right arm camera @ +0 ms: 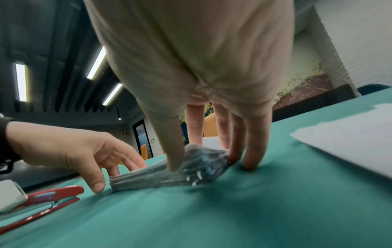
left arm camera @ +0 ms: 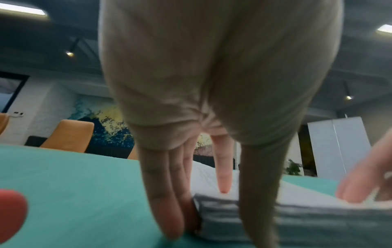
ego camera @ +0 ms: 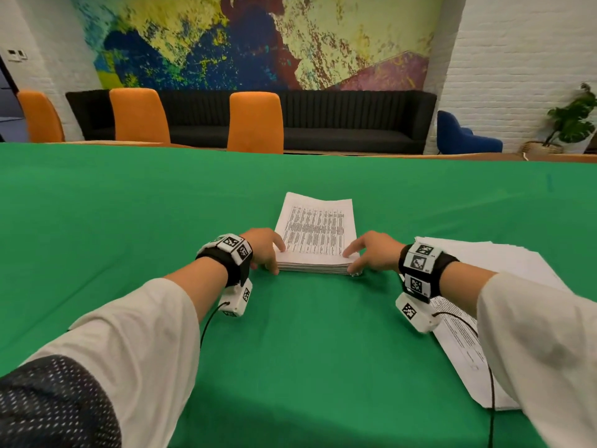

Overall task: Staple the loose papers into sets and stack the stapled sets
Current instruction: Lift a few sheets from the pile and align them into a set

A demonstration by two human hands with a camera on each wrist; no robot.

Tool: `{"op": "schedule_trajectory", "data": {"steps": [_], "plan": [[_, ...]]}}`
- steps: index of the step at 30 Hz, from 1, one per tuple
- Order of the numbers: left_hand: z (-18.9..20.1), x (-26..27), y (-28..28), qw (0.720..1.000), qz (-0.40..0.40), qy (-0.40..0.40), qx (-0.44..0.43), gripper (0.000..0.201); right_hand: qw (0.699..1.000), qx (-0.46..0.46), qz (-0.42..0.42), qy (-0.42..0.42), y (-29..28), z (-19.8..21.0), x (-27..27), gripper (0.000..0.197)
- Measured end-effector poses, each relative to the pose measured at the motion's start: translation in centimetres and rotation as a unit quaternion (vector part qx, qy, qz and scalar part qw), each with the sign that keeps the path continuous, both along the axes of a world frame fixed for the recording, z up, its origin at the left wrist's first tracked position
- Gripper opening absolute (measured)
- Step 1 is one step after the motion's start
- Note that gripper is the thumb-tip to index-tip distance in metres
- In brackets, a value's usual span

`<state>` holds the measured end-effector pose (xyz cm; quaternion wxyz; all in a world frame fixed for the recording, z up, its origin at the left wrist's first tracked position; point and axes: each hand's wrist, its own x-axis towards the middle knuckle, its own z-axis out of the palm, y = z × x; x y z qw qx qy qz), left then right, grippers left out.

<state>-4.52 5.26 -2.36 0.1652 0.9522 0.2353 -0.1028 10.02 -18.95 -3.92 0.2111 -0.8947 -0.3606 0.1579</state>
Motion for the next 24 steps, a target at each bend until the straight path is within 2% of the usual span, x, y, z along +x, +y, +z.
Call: {"op": "schedule_trajectory", "data": {"steps": [4,11,16,24], "plan": [[-0.7,-0.3,-0.1,0.997,-0.002,-0.044,0.065,0.052,1.000,0.009,-0.018,-0.017,-0.1,-0.7,-0.2,0.039],[-1.5,-0.1,0.1,0.997,0.026,-0.069,0.031,0.048,0.998,0.048,-0.038,0.001,-0.2,-1.0,0.2,0.041],[-1.5,-0.1,0.1,0.996,0.030,-0.075,0.027,0.051,0.994,0.084,-0.064,0.020,-0.3,-1.3,0.5,0.034],[-1.4,-0.2,-0.3,0.995,0.028,-0.080,0.045,0.047,0.993,0.071,-0.087,0.028,0.0,-1.4,0.2,0.027]]}}
